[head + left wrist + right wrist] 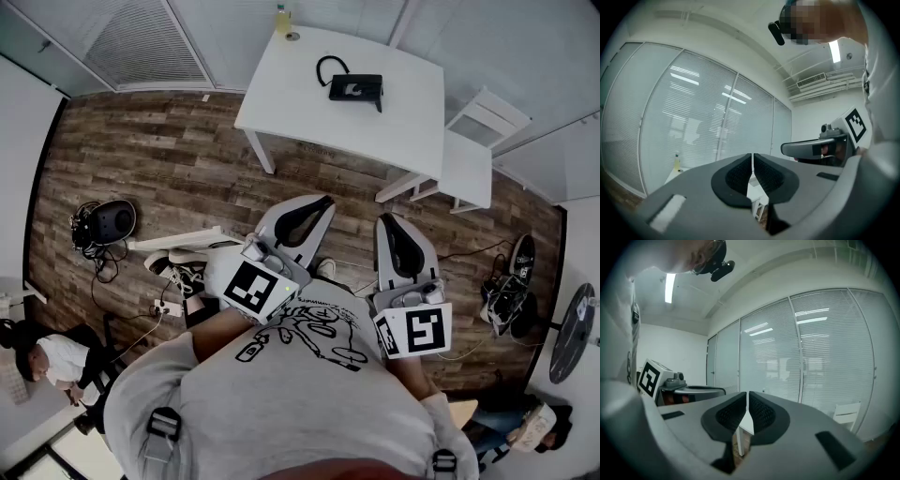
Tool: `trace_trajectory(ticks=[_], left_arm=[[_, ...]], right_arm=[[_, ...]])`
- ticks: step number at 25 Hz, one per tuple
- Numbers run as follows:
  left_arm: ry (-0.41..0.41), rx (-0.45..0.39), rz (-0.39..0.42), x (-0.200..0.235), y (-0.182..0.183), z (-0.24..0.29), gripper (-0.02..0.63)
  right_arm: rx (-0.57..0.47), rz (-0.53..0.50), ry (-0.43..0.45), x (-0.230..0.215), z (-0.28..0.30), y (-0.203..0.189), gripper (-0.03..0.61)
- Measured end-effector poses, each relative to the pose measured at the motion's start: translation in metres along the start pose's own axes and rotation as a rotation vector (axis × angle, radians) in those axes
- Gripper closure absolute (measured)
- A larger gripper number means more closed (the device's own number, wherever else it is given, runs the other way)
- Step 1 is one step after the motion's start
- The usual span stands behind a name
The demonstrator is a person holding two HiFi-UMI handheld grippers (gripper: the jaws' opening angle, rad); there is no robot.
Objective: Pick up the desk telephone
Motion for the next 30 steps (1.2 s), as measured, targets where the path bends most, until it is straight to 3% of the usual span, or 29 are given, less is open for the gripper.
trace_trajectory(ticks=[10,17,22,30], left_arm=[[0.004,-0.009,-0.036,0.040,0.000,-0.017,0.598],[0.029,0.006,-0.063,0.069,-0.005,-0.011,0.598],[0.034,0.011,-0.067,0.085,-0.006,0.023,0.598],[0.023,0.024,-0.055,0.111,-0.001,0.121,0.598]], right_arm=[[0.008,0.045,-0.002,0.030,0.036,-0.004,0.561],[0.019,0.033,0.020,0.027,0.069,-0.004,0.561],[0.021,0.040,0.002,-0.004,0.090,-0.009,0.561],[0.016,0.064,-0.020,-0.091,0.136,-0.011,0.561]])
Point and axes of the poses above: the fingertips, and each gripper's own axes: z forward along the fingers, x to its left, y out of its top, the point moved 4 cm from there along -z, backward along the fingers, and after that the axes turned 1 degree about -z, right-handed, at the moved point
